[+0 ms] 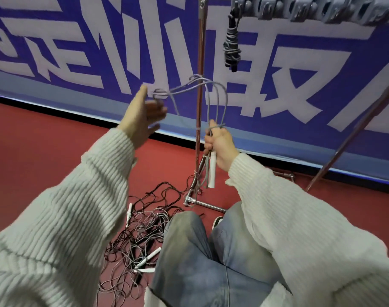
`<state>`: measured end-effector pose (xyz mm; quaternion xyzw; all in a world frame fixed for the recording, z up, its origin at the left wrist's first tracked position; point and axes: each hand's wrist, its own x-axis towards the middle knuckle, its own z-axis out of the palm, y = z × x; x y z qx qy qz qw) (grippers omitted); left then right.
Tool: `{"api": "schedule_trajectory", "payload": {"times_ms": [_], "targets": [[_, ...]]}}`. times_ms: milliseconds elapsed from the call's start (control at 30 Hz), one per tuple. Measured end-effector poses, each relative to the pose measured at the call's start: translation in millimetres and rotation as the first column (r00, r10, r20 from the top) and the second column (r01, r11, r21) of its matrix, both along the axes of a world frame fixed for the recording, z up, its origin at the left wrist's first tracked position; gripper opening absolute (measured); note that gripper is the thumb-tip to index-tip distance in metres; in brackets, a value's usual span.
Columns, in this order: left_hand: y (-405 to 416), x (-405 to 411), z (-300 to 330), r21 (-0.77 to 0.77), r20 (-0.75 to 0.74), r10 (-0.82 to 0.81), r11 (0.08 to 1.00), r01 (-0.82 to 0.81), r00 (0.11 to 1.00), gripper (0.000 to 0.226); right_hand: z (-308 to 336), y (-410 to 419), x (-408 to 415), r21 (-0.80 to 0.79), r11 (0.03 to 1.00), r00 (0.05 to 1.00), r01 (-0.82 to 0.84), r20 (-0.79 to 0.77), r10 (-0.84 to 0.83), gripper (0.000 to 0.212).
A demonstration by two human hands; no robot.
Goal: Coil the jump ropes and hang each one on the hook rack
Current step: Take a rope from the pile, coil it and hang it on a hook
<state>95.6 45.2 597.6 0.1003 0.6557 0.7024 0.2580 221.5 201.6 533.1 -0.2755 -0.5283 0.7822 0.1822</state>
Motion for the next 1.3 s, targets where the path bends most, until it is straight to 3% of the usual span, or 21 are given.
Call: {"api": "schedule_trajectory", "payload": {"times_ms": [33, 100, 167, 233, 333, 367, 467, 600, 700, 800, 867, 1000, 1100, 1200, 1300], "targets": [[-4.0, 2.2, -18.9, -0.016, 0.053, 0.022, 1.000, -0.022, 0.998, 0.062, 13.9, 0.6, 1.0, -0.048, 0.999, 0.999, -0.002, -0.037, 0.000, 0.036], [-10.2, 17.1, -59.6, -0.017, 0.159, 0.120, 0.993, -0.119, 0.980, 0.046, 38.9, 1.0, 1.0, -0.144, 0.990, 0.996, -0.002, -0.086, -0.011, 0.036], [-15.0, 36.7, -107.6, -0.208, 0.088, 0.145, 0.970, -0.124, 0.985, 0.028, 60.6, -0.1, 1.1, -0.215, 0.976, 0.991, -0.019, -0.130, -0.010, 0.039], [-18.9, 57.1, -151.7, -0.501, -0.025, -0.135, 0.859, 0.105, 0.990, 0.035, 78.8, -1.0, 0.5, -0.247, 0.968, 0.985, -0.051, -0.175, 0.007, 0.039], [-10.8, 91.6, -189.2, -0.616, 0.026, -0.541, 0.654, 0.439, 0.841, 0.074, 101.0, -1.1, 1.6, -0.272, 0.959, 0.974, -0.084, -0.224, 0.022, 0.039], [-3.2, 99.9, -195.7, -0.609, 0.018, -0.592, 0.632, 0.478, 0.806, 0.081, 107.3, -0.7, 2.8, -0.274, 0.958, 0.972, -0.085, -0.232, 0.020, 0.039], [22.6, 115.7, -214.4, -0.475, -0.066, -0.564, 0.743, 0.471, 0.823, 0.074, 126.6, 2.5, 9.4, -0.274, 0.958, 0.967, -0.080, -0.253, 0.009, 0.040], [49.2, 119.2, -221.0, -0.299, -0.134, -0.304, 0.920, 0.254, 0.943, 0.096, 140.3, 12.8, 16.0, -0.291, 0.953, 0.965, -0.084, -0.264, 0.005, 0.039], [61.4, 114.3, -219.5, -0.322, -0.175, -0.261, 0.926, 0.196, 0.949, 0.090, 143.8, 23.3, 17.9, -0.304, 0.949, 0.962, -0.087, -0.272, 0.001, 0.039], [73.0, 118.4, -221.4, -0.391, -0.193, -0.344, 0.886, 0.250, 0.919, 0.057, 142.3, 36.1, 15.0, -0.312, 0.947, 0.967, -0.078, -0.255, -0.005, 0.037], [75.6, 122.0, -219.1, -0.413, -0.172, -0.359, 0.872, 0.264, 0.917, 0.039, 140.7, 44.5, 11.6, -0.324, 0.943, 0.969, -0.072, -0.246, -0.011, 0.038], [75.3, 115.7, -218.5, -0.312, -0.041, -0.251, 0.923, 0.226, 0.967, 0.047, 136.4, 62.1, 6.1, -0.306, 0.950, 0.979, -0.056, -0.205, -0.009, 0.040], [71.8, 106.2, -205.1, -0.255, 0.158, -0.162, 0.946, 0.198, 0.974, 0.027, 135.1, 78.4, 4.4, -0.231, 0.973, 0.986, -0.010, -0.162, -0.028, 0.038], [55.7, 96.7, -184.1, -0.028, 0.412, -0.194, 0.974, 0.225, 0.890, 0.018, 128.7, 96.7, 11.7, -0.021, 0.998, 0.998, 0.051, 0.022, -0.051, 0.039], [28.9, 87.7, -152.6, 0.139, 0.411, -0.261, 0.965, 0.223, 0.873, 0.022, 104.8, 124.5, 36.4, 0.268, 0.960, 0.900, -0.081, 0.433, -0.045, 0.039]]}}
